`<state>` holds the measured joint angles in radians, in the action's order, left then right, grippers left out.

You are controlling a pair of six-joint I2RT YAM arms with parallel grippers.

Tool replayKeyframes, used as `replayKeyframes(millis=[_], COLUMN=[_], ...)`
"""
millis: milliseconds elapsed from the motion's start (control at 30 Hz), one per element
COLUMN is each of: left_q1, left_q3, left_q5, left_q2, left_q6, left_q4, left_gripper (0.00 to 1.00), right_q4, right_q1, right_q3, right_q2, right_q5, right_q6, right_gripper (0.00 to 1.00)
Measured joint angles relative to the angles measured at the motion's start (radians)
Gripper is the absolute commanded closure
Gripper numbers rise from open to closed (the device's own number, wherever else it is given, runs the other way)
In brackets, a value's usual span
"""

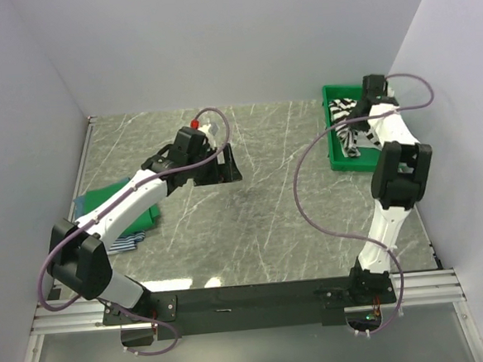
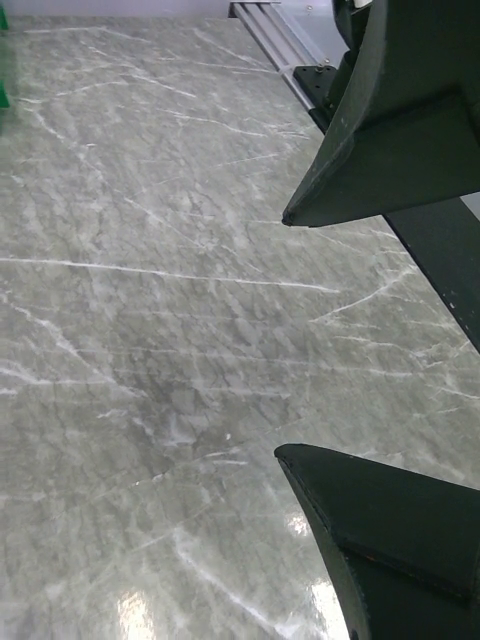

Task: Fold and stack the tank tops
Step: Grab the tank top from the pile, then move the tank top to the center of the board

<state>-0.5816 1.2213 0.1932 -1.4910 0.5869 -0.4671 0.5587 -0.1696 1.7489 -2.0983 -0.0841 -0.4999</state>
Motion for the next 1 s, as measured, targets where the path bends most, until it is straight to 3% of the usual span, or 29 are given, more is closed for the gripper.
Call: replayKeyframes(millis=[233,400,533,633,767,1000], left_q1=[0.105,0.198,0.244,0.265,0.286,0.295], left_q3=[0.000,0.000,0.000,-0.009,-0.047,-0.175], left_q5=[-0.008,-0.008,-0.009,-0.010,-0.010,0.039], left_q2=[0.051,0.098,0.130,0.155,0.191,0.201], left_q6=[0.017,0.029,0.037,0.040,0.056,0.097], left_q4=[0.000,0.000,0.000,0.003,0.012,0.084], left_gripper=[0.13,0.14,0.14,0.13,0.12,0.15], right_q4=[0.024,0.004,-0.027,-0.082,-0.166,-0.267], right_q1=[0.064,0.271,0.451,0.542,0.634,0.745], right_q3=[0.171,0.362,0.388,0.267,-0.050,-0.634], right_q2=[0.288,0.455,0.552,0.632,0.719,0.716], right_q5=[-0.002,-0.034,-0.040,-0.064,-0.083,-0.021], right_q6=[0.027,0.076,0.106,0.113,0.092,-0.031], right_gripper=[1.00,1.00,1.00,1.00,1.00,1.00])
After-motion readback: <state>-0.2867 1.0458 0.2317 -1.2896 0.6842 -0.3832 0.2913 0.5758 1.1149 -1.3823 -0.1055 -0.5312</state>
